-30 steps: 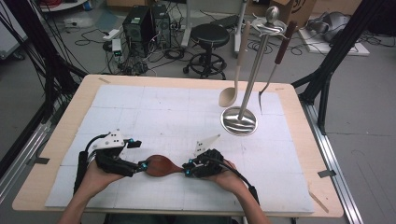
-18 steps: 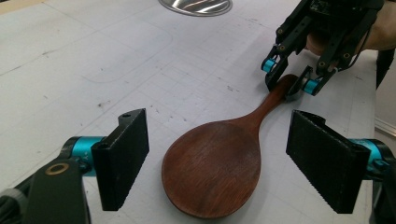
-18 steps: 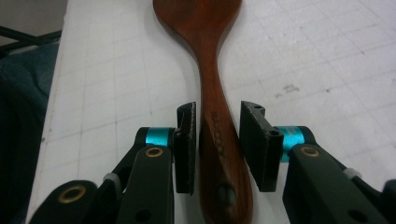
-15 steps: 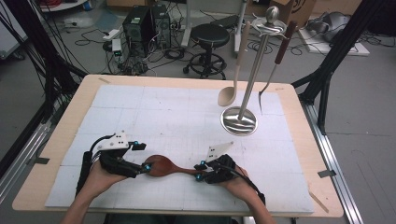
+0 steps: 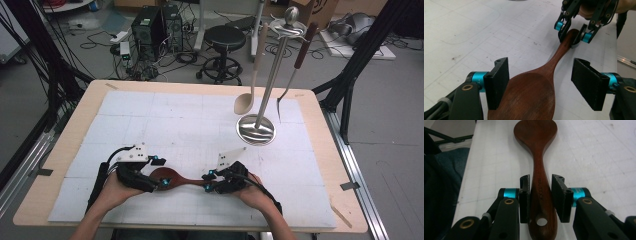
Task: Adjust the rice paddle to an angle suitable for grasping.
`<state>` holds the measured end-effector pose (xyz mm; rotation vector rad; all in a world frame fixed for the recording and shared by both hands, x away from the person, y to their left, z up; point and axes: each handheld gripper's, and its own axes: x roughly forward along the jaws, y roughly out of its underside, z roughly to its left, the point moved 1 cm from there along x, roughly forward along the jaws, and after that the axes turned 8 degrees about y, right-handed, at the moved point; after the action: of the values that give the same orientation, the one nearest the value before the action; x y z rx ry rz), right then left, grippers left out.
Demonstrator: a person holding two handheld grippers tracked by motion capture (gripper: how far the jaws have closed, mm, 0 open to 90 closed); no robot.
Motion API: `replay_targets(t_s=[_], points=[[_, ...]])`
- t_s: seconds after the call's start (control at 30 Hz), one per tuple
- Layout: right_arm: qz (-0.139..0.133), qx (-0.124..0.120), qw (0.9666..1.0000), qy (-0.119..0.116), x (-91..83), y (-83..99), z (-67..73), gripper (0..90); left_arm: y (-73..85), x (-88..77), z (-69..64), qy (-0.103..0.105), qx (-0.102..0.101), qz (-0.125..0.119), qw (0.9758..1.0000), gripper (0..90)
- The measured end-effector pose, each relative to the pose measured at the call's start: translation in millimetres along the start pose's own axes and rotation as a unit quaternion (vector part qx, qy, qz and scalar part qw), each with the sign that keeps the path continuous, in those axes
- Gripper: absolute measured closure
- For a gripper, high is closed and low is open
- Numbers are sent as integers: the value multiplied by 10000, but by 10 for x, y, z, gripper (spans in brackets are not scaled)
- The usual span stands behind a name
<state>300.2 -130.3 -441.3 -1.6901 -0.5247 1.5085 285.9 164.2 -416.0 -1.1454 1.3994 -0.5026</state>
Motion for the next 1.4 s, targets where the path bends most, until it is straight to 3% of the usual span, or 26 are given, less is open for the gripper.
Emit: replay_targets(t_s=[0.6, 0.83, 1.3, 1.33, 1.37, 1.4], points=[[-56, -274, 9994, -214, -17, -365, 43, 701, 11, 253, -17, 413, 136, 448, 9981, 410], [-76, -323, 9991, -258, -5, -449, 48, 703, 25, 322, -16, 401, 184, 652, 9969, 493], [-44, -162, 9989, -432, 14, -478, 21, 711, -5, 345, -67, 590, 475, 724, 9945, 638], [-56, -106, 9990, -438, 7, -476, 17, 808, -3, 351, -73, 599, 525, 774, 9938, 649], [-60, -84, 9988, -470, -10, -477, 5, 817, 0, 354, -89, 506, 539, 774, 9943, 703], [-146, -48, 9986, -500, -17, -478, -14, 806, 2, 355, -80, 554, 520, 752, 9943, 750]])
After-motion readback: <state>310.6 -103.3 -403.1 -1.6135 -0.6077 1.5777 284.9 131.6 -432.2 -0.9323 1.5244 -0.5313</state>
